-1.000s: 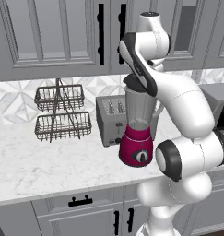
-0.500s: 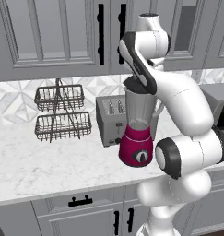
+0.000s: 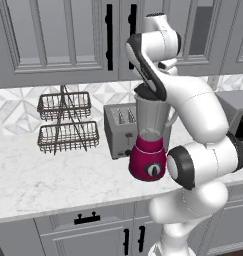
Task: Close the lid blender by securely placing the lid on top.
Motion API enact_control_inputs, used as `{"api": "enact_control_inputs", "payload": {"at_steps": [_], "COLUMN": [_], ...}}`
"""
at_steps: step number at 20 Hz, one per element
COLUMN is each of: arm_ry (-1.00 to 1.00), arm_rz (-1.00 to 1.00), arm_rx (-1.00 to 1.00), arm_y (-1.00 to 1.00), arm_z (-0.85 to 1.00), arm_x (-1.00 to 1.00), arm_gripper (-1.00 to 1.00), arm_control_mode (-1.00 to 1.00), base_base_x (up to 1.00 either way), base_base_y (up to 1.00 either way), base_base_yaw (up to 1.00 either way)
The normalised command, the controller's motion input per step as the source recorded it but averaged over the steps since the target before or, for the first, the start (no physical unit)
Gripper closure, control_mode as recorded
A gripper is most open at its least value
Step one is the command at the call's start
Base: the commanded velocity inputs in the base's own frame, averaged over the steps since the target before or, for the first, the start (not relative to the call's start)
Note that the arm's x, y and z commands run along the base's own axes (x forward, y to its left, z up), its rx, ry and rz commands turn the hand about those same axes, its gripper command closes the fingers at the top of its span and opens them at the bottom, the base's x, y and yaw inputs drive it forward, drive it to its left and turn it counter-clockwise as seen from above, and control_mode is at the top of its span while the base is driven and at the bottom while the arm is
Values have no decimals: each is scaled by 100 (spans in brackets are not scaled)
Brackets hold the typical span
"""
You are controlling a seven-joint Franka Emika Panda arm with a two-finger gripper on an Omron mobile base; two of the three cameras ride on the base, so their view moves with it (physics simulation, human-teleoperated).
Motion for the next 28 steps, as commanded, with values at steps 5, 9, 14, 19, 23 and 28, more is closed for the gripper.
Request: {"api": "enact_control_inputs", "payload": {"at_steps": [5,9,14,19,23,28], "arm_ry": [5,1,-1,-7,0,4], "arm_rz": [0,0,0,0,1,0], "arm_rx": [-8,-8,0,-4,-2,0], "arm_y": [4,8,20,27,10,1], "arm_z": [-5,-33,-24,-1,0,0], "arm_x": [1,0,0,-6,-8,-29], "arm_gripper": [100,100,100,100,100,100], "arm_control_mode": [-100,-100,-100,-100,-100,-100], "base_base_x": [0,0,0,0,0,0], "base_base_y": [0,0,0,0,0,0], "base_base_yaw": [0,0,0,0,0,0]}}
